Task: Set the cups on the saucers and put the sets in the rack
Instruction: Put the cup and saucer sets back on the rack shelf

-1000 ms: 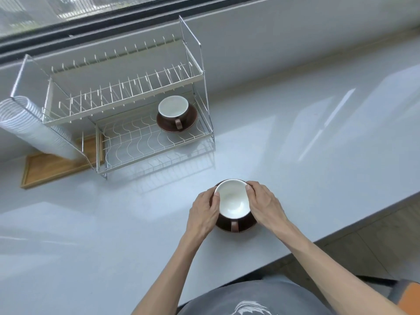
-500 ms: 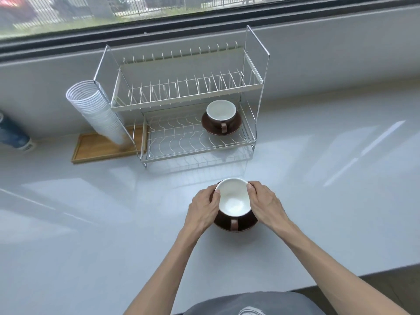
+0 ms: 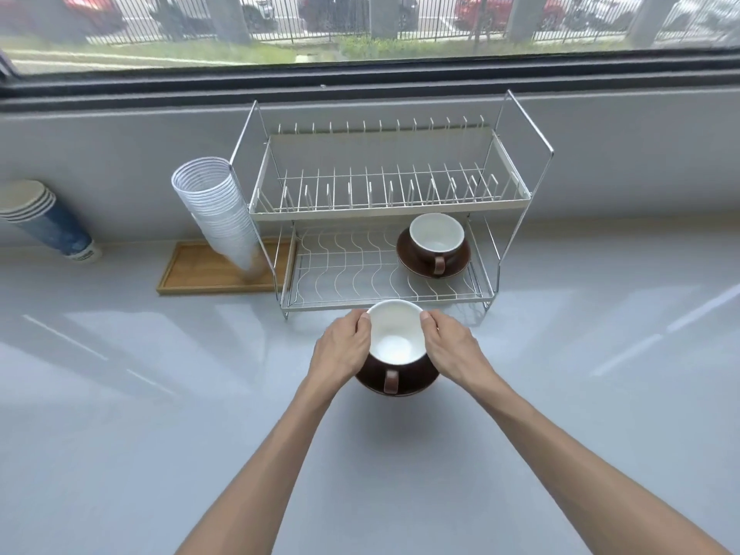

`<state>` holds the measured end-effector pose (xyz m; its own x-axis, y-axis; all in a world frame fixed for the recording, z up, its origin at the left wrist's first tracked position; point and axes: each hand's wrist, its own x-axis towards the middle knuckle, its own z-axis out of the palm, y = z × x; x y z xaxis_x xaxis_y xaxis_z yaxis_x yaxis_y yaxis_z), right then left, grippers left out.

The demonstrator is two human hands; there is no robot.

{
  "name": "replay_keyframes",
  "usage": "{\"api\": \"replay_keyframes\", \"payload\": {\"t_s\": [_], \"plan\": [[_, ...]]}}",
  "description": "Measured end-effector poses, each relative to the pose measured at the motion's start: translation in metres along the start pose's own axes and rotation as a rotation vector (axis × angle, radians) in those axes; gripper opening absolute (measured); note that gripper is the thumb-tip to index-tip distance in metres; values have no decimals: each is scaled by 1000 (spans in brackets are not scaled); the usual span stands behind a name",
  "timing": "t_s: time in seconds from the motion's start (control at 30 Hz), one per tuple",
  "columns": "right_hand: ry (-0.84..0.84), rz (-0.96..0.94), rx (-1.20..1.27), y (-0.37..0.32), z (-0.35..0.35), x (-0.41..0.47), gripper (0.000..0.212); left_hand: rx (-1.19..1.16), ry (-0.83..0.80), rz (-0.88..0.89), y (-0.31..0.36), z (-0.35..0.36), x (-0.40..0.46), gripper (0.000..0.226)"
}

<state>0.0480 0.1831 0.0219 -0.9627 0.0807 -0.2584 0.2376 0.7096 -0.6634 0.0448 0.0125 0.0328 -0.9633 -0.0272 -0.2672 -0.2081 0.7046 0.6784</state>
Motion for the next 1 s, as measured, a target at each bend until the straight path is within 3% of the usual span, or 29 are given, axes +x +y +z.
{"api": "replay_keyframes", "payload": {"t_s": [0.5,0.67,0.9,1.0], "plan": [[-38,-80,12,-66,12,108,44,-94,64,-123,-5,-49,105,33],[-62,-78,22,-80,21,142,44,-82,99,-143,-8,-58,139,42],[-74,-31,56,-90,36,180,30,-129,131,-243,-22,-58,179,31],[-99,-18,87,-90,40,189,33,-143,110,-265,-24,-58,184,36]]}}
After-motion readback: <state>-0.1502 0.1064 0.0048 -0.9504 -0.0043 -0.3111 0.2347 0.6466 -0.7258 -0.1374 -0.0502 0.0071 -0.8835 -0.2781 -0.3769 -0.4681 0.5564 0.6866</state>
